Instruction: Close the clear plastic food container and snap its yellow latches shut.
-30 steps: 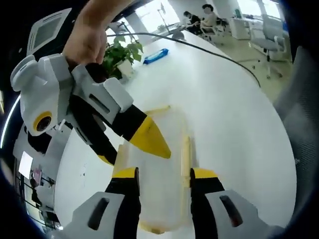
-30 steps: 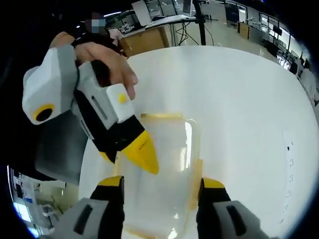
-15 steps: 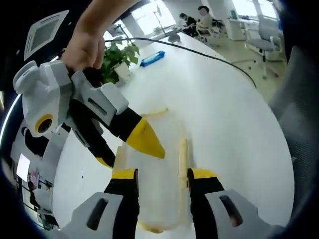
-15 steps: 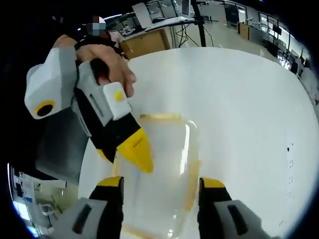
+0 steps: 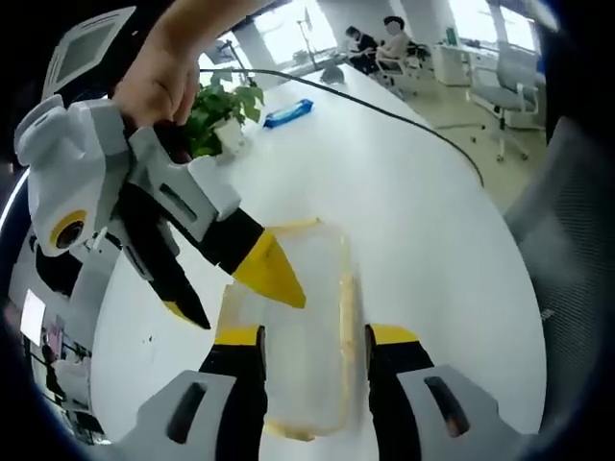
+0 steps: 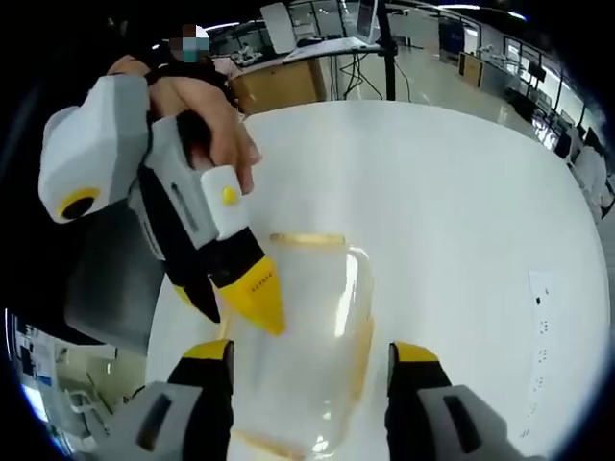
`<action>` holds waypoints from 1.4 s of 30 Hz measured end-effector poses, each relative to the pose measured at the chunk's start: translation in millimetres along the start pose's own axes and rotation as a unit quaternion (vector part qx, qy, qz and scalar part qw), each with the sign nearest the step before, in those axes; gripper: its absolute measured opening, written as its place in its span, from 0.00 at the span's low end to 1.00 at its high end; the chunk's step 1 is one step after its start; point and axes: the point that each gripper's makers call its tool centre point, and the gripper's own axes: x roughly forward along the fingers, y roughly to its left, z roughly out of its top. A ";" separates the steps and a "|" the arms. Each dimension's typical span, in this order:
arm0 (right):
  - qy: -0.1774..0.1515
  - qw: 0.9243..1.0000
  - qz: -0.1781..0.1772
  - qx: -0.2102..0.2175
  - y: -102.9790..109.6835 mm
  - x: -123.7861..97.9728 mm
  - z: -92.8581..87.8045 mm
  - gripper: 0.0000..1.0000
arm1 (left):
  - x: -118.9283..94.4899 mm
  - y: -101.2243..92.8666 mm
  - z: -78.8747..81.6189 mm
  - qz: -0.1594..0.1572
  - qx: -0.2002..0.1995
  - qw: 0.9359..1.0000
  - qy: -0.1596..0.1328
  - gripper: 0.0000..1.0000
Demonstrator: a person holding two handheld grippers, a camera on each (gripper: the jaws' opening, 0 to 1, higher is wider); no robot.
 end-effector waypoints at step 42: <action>-0.174 0.890 -0.310 0.286 10.6 -11.1 -22.4 0.54 | -5.9 46.9 -30.9 0.081 -0.316 0.945 0.027 0.51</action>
